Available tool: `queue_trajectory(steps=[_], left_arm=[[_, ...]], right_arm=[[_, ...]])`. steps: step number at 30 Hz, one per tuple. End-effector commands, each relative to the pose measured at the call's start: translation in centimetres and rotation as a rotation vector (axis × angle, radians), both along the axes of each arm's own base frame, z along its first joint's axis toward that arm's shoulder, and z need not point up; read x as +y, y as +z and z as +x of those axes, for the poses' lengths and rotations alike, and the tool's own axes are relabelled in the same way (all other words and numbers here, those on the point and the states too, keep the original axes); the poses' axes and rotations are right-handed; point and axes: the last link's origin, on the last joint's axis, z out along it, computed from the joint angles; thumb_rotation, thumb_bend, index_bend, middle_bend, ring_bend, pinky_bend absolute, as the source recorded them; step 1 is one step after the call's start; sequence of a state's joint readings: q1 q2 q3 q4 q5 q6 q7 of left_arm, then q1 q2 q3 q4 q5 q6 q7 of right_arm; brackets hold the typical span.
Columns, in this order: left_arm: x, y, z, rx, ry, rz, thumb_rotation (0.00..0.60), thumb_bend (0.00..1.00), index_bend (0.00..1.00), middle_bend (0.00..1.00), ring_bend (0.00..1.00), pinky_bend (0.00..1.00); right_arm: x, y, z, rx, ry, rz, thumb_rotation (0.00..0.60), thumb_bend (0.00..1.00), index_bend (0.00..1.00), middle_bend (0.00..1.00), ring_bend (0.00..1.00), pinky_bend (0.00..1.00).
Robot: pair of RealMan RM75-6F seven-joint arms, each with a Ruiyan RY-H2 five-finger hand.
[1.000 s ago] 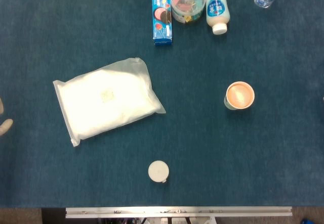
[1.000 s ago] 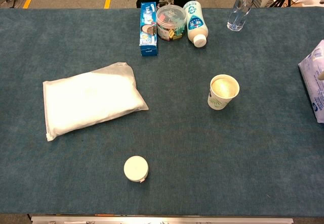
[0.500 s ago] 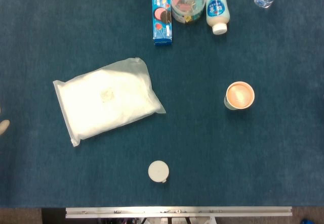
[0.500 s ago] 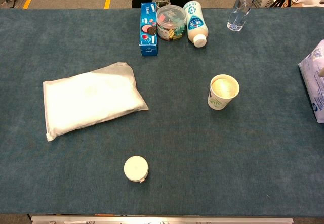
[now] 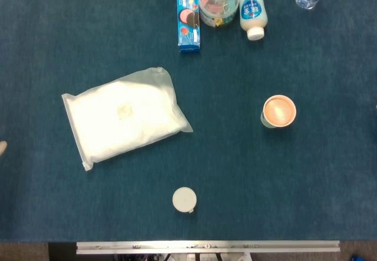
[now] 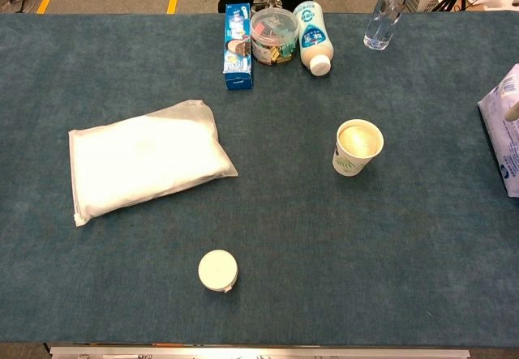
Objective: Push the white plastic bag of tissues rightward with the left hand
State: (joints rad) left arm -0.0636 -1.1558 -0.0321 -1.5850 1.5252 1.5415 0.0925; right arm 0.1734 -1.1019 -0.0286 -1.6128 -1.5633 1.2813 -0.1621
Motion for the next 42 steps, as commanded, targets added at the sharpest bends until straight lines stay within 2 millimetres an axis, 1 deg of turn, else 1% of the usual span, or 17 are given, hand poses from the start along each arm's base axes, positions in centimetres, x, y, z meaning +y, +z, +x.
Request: queue_trajectory(steps=[1,5,9,12,17,20,26,34,36,37,38,39,40,42], left_arm=[[-0.1,-0.4,0.1,0.012,-0.007,-0.015,0.600,0.10,0.52,0.78,0.46,0.57],[-0.2,-0.8,0.0,0.010,-0.007,-0.026,0.600,0.21,0.51,0.78,0.47,0.57],[-0.1,-0.7,0.2,-0.006,-0.022,-0.019,0.600,0.28,0.49,0.77,0.48,0.57],[-0.2,-0.7,0.5,-0.016,-0.042,-0.016,0.600,0.31,0.48,0.74,0.48,0.57],[-0.3,-1.1,0.8,-0.027,-0.062,-0.031,0.600,0.33,0.47,0.62,0.48,0.57],[-0.1,-1.4,0.4,-0.028,-0.051,-0.046,0.600,0.33,0.46,0.58,0.48,0.57],[0.2,-1.9,0.3,-0.042,-0.052,-0.065,0.600,0.33,0.46,0.57,0.48,0.57],[0.3,-2.5,0.3,-0.052,-0.052,-0.097,0.600,0.33,0.46,0.58,0.48,0.58],[0.2,-2.7,0.4,-0.054,-0.052,-0.113,0.600,0.39,0.47,0.62,0.49,0.60],[0.2,-2.8,0.6,-0.056,-0.059,-0.119,0.600,0.46,0.47,0.64,0.51,0.61],[0.1,-3.0,0.7,-0.057,-0.065,-0.119,0.600,0.56,0.46,0.66,0.51,0.61],[0.1,-3.1,0.8,-0.054,-0.072,-0.119,0.600,0.61,0.45,0.67,0.51,0.61],[0.0,-3.3,0.9,-0.048,-0.077,-0.120,0.600,0.67,0.42,0.69,0.51,0.61],[-0.2,-3.7,0.9,-0.038,-0.079,-0.131,0.600,0.76,0.36,0.73,0.53,0.61]], right_arm=[[0.4,0.0,0.4,-0.010,0.016,-0.001,0.600,0.21,0.36,0.45,0.28,0.37],[0.4,0.2,0.4,-0.010,0.018,-0.014,0.600,0.21,0.36,0.45,0.28,0.37],[0.3,0.1,0.3,-0.005,0.013,-0.011,0.600,0.21,0.36,0.45,0.28,0.37],[0.4,0.1,0.4,-0.006,0.016,-0.009,0.600,0.21,0.36,0.45,0.28,0.37],[0.8,0.5,0.6,-0.011,0.023,-0.026,0.600,0.21,0.36,0.45,0.28,0.37],[0.9,0.8,0.6,-0.009,0.025,-0.041,0.600,0.21,0.36,0.45,0.28,0.37],[1.3,1.1,0.8,-0.003,0.026,-0.056,0.600,0.21,0.36,0.45,0.28,0.37],[1.9,1.5,1.2,0.000,0.033,-0.081,0.600,0.21,0.36,0.45,0.28,0.37],[2.0,1.6,1.2,0.000,0.034,-0.086,0.600,0.21,0.36,0.45,0.28,0.37],[2.0,1.7,1.3,-0.002,0.034,-0.090,0.600,0.21,0.36,0.45,0.28,0.37],[2.0,1.7,1.3,-0.004,0.035,-0.093,0.600,0.21,0.36,0.45,0.28,0.37],[2.1,1.7,1.4,-0.006,0.037,-0.095,0.600,0.21,0.36,0.45,0.28,0.37],[2.1,1.8,1.4,-0.007,0.039,-0.098,0.600,0.21,0.36,0.45,0.28,0.37],[2.2,1.9,1.5,-0.012,0.041,-0.102,0.600,0.21,0.36,0.45,0.28,0.37]])
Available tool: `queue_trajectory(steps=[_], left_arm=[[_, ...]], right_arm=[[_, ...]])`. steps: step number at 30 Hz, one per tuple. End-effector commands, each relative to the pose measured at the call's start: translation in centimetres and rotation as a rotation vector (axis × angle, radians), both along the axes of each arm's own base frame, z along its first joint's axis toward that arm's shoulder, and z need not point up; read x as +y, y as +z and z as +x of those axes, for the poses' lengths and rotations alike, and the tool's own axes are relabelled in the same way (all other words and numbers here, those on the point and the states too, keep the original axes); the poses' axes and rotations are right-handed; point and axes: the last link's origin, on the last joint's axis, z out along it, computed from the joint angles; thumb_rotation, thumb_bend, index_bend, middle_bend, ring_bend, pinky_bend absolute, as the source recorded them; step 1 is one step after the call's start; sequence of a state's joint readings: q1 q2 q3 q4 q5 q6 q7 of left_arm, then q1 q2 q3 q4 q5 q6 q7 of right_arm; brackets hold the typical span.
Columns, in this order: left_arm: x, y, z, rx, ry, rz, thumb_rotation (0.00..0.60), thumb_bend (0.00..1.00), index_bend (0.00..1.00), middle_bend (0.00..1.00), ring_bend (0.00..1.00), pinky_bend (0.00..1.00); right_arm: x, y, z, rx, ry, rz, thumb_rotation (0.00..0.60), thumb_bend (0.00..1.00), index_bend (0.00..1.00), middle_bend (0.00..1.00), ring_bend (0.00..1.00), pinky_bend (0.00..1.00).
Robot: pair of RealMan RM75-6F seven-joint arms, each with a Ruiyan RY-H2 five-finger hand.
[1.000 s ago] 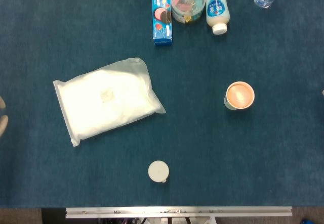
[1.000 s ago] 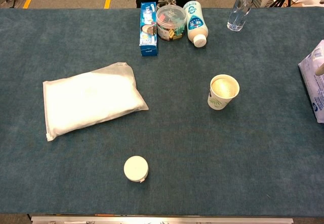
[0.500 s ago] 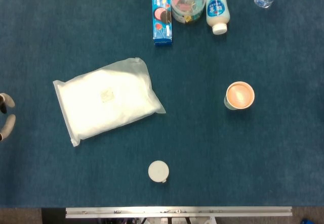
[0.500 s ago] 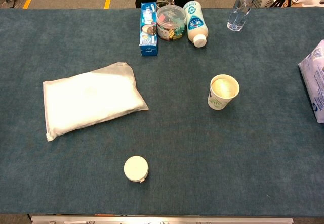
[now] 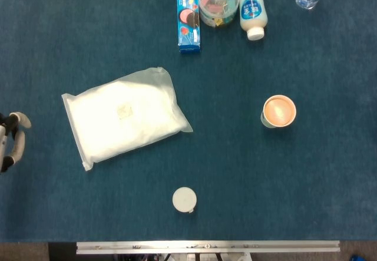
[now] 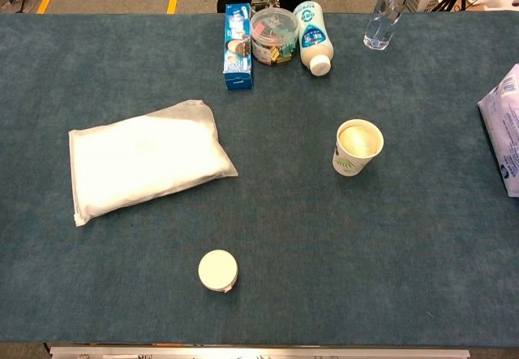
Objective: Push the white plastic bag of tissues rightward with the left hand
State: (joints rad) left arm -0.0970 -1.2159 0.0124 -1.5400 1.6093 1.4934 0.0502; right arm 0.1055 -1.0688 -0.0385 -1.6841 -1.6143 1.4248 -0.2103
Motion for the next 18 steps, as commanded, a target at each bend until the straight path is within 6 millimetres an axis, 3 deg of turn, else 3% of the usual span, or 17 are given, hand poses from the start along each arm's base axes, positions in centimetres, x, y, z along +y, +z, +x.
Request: queue_trajectory(steps=[1,5,12,18], left_arm=[[-0.2,-0.6,0.2,0.010,-0.005,-0.016,0.600,0.79,0.34,0.76,0.55,0.62],[0.0,-1.3,0.5,0.029,0.005,-0.061,0.600,0.86,0.31,0.87,0.63,0.66],[0.8,-3.0,1.7,0.049,0.027,-0.195,0.600,0.98,0.31,0.98,0.73,0.74],[1.9,-4.3,2.8,0.096,0.032,-0.286,0.600,1.00,0.31,1.00,0.82,0.82]], right_arm=[[0.0,0.1,0.0,-0.004,0.002,-0.005,0.600,0.21,0.36,0.45,0.28,0.37],[0.0,0.2,0.0,-0.006,0.000,-0.009,0.600,0.21,0.36,0.45,0.28,0.37],[0.0,0.3,0.0,-0.010,0.001,-0.012,0.600,0.21,0.36,0.45,0.28,0.37],[0.0,0.4,0.1,-0.013,0.004,-0.010,0.600,0.21,0.36,0.45,0.28,0.37]])
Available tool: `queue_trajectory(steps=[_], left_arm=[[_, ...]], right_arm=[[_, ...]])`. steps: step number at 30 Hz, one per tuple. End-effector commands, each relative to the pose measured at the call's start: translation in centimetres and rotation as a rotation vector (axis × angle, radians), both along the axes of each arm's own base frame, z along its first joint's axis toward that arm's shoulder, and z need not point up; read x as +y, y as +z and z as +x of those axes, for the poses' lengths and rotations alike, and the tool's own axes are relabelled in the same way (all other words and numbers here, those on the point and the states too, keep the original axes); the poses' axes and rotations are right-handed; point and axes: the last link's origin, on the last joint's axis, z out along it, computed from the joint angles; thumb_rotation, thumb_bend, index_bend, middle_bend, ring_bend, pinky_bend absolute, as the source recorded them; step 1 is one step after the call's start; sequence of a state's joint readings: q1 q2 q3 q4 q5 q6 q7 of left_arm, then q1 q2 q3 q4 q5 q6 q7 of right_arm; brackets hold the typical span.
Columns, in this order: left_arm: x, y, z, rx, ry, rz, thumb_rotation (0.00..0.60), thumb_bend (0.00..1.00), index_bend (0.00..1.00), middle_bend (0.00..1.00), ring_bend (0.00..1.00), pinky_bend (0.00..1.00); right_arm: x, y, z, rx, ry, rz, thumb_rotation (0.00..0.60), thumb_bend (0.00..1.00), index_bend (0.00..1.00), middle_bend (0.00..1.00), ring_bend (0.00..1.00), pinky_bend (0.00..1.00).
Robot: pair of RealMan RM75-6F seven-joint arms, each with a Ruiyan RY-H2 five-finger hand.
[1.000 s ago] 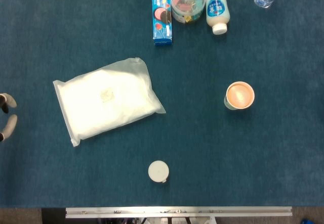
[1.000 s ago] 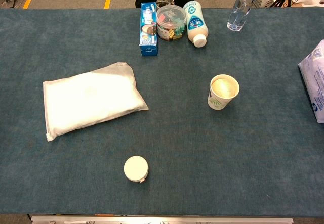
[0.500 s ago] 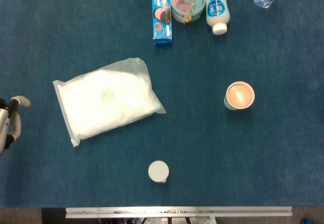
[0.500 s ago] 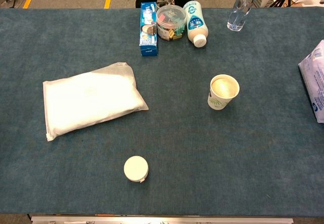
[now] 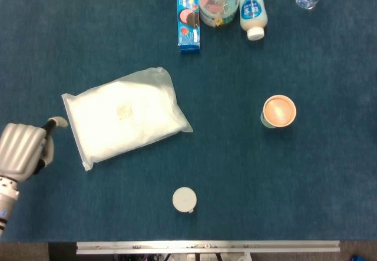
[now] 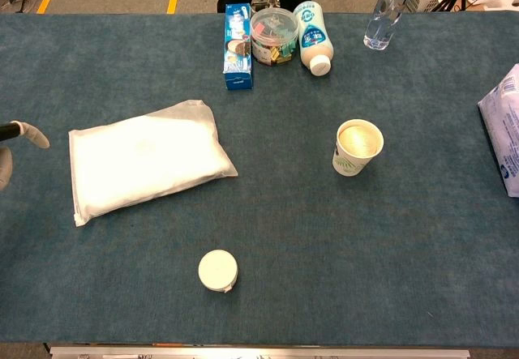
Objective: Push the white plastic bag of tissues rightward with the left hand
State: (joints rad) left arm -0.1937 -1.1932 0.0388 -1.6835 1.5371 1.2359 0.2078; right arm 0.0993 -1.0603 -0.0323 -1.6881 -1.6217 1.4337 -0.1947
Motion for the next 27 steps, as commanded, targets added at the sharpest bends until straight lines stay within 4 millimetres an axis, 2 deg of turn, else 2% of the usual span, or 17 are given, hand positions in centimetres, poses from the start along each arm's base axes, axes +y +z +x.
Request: queue_trajectory(steps=[1,16,27], left_arm=[[0.9,-0.8,0.7,0.033,-0.001,-0.053,0.600,1.00,0.31,1.00,0.83,0.82],[2.7,-4.0,2.7,0.076,-0.056,-0.139,0.600,1.00,0.18,1.00,0.85,0.85],[2.2,-5.1,2.4,0.145,-0.048,-0.176,0.600,1.00,0.18,1.00,0.87,0.86]], right_arm=[[0.0,0.0,0.0,0.000,-0.002,0.000,0.600,0.21,0.36,0.45,0.28,0.37],[-0.1,0.0,-0.1,0.002,-0.007,0.004,0.600,0.21,0.36,0.45,0.28,0.37],[-0.1,0.0,-0.1,0.001,-0.007,0.007,0.600,0.21,0.36,0.45,0.28,0.37]])
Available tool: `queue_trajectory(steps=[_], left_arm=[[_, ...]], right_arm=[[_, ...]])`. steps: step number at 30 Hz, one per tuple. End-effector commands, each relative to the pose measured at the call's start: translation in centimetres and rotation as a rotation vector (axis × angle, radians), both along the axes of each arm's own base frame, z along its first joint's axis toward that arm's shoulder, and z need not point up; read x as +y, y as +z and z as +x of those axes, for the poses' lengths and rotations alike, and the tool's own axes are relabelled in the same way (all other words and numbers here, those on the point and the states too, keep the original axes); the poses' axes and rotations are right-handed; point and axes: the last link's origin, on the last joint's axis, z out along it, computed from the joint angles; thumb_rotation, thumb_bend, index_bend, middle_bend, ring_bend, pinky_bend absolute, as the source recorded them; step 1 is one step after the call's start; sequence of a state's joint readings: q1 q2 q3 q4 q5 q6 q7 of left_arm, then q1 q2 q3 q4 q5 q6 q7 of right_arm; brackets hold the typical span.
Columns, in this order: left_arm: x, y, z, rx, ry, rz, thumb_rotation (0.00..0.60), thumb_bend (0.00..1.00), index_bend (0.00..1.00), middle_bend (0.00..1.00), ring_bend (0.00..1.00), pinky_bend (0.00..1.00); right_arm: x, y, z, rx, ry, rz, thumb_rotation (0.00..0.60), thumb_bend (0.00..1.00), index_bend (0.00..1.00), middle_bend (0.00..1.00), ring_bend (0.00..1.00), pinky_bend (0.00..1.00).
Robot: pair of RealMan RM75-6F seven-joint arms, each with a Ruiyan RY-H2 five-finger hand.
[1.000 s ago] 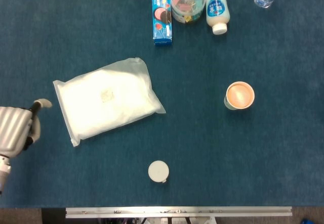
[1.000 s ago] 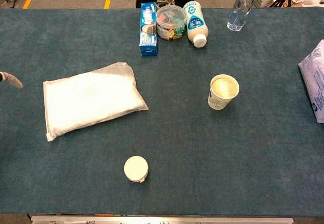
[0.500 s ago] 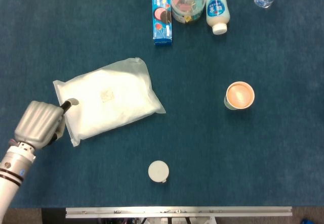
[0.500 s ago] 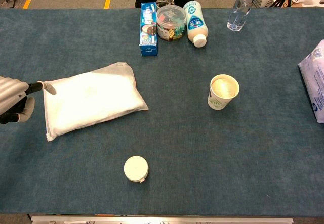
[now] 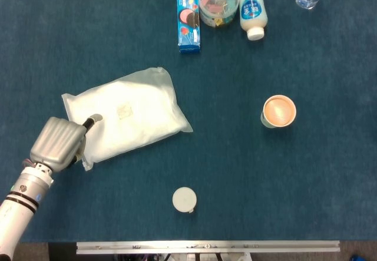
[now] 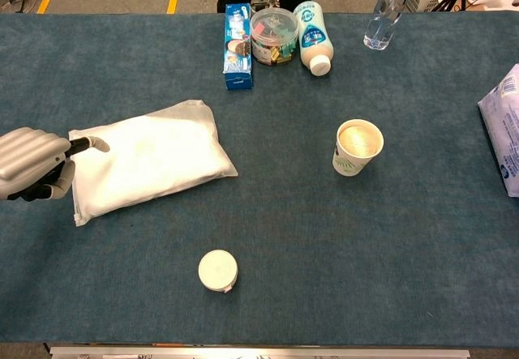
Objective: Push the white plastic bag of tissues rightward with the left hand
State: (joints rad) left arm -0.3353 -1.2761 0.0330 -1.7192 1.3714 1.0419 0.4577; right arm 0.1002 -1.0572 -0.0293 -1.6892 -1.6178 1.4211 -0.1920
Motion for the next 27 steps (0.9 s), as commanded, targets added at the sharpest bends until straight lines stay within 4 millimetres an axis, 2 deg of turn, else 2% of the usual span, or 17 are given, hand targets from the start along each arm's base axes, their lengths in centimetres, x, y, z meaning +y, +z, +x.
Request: queue_trajectory(steps=[1,13,21,24,27], left_arm=[[-0.5,-0.5,-0.1,0.013,-0.003,-0.013,0.600,1.00,0.19,1.00,0.87,0.86],[-2.6,-2.8,-1.5,0.063,0.017,-0.109,0.600,1.00,0.20,1.00,0.87,0.87],[-1.5,-2.3,1.9,-0.025,-0.078,-0.077,0.600,1.00,0.20,1.00,0.88,0.87],[-1.6,-2.1,2.2,-0.026,-0.085,-0.074,0.600,1.00,0.20,1.00,0.88,0.87],[-1.9,-2.1,1.5,-0.006,-0.065,-0.080,0.600,1.00,0.20,1.00,0.88,0.87]], right_arm=[[0.0,0.0,0.0,0.000,0.000,0.000,0.600,0.21,0.36,0.45,0.28,0.37],[0.0,0.0,0.0,-0.001,0.003,0.000,0.600,0.21,0.36,0.45,0.28,0.37],[0.0,0.1,0.0,-0.002,0.001,-0.002,0.600,0.21,0.36,0.45,0.28,0.37],[0.1,0.1,0.1,-0.003,0.003,-0.001,0.600,0.21,0.36,0.45,0.28,0.37],[0.0,0.1,0.1,-0.004,0.002,-0.002,0.600,0.21,0.36,0.45,0.28,0.37]])
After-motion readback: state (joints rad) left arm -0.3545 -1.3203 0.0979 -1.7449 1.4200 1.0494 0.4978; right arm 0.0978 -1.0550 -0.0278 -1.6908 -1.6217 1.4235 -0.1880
